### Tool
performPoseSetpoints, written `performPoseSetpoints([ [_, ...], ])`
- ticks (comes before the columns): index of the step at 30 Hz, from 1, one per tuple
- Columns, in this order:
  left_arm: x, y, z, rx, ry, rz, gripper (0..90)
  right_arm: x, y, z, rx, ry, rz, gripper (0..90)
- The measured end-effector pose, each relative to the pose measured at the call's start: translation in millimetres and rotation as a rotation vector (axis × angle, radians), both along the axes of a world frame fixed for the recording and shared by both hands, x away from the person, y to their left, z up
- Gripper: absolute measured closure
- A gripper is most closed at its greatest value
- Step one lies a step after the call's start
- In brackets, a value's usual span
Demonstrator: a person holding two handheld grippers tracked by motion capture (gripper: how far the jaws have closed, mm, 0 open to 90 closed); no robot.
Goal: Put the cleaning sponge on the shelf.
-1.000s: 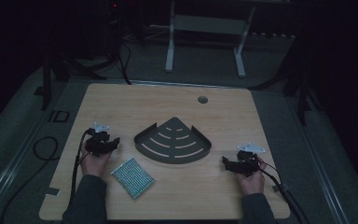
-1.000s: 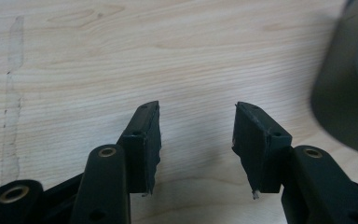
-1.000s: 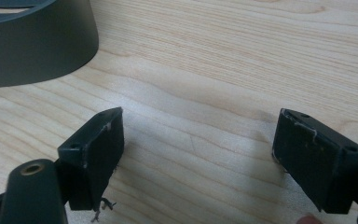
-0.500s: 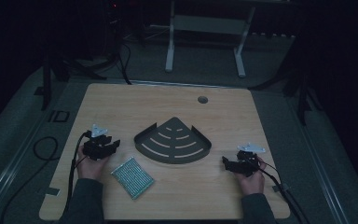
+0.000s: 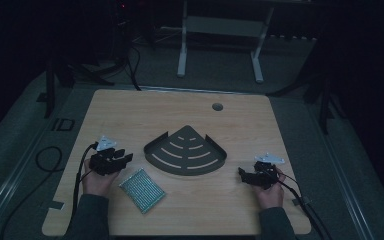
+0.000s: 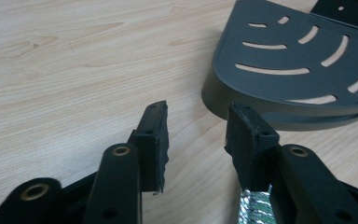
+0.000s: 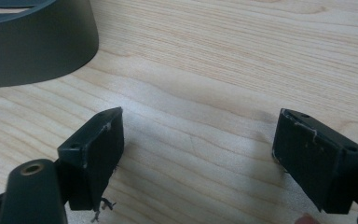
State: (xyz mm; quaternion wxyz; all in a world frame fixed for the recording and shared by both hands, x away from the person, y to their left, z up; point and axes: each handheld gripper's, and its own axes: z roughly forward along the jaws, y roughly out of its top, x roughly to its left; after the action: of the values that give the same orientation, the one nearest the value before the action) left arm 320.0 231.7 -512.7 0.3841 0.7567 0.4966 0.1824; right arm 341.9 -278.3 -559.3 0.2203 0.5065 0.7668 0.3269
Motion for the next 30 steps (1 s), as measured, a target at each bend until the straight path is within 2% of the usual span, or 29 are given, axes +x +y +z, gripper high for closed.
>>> performPoseSetpoints([
  [10,-15.7,-1.0,5.0,-0.012,-0.002,-0.043,63.8,0.0,0.0,0.0,0.0,0.0,0.0,16.1],
  [13,-20.1,-0.4,4.5,-0.017,0.009,-0.055,64.1,0.0,0.0,0.0,0.0,0.0,0.0,16.1],
  [15,-22.7,-0.9,4.0,-0.019,0.015,-0.067,67.4,0.0,0.0,0.0,0.0,0.0,0.001,16.1],
  [19,-29.0,-4.5,3.2,0.006,0.029,-0.077,67.3,0.0,0.0,0.0,0.0,0.0,0.0,16.1],
  [21,-33.7,-6.8,2.6,-0.004,0.042,-0.098,67.2,0.0,0.0,0.0,0.0,0.0,0.0,16.1],
  [26,-39.1,-7.2,1.3,-0.02,0.061,-0.114,66.8,0.1,-0.1,0.0,0.0,-0.001,0.001,16.1],
  [30,-44.9,-7.9,-1.3,-0.013,0.087,-0.126,67.7,0.1,-0.1,0.0,0.0,0.0,0.001,16.1],
])
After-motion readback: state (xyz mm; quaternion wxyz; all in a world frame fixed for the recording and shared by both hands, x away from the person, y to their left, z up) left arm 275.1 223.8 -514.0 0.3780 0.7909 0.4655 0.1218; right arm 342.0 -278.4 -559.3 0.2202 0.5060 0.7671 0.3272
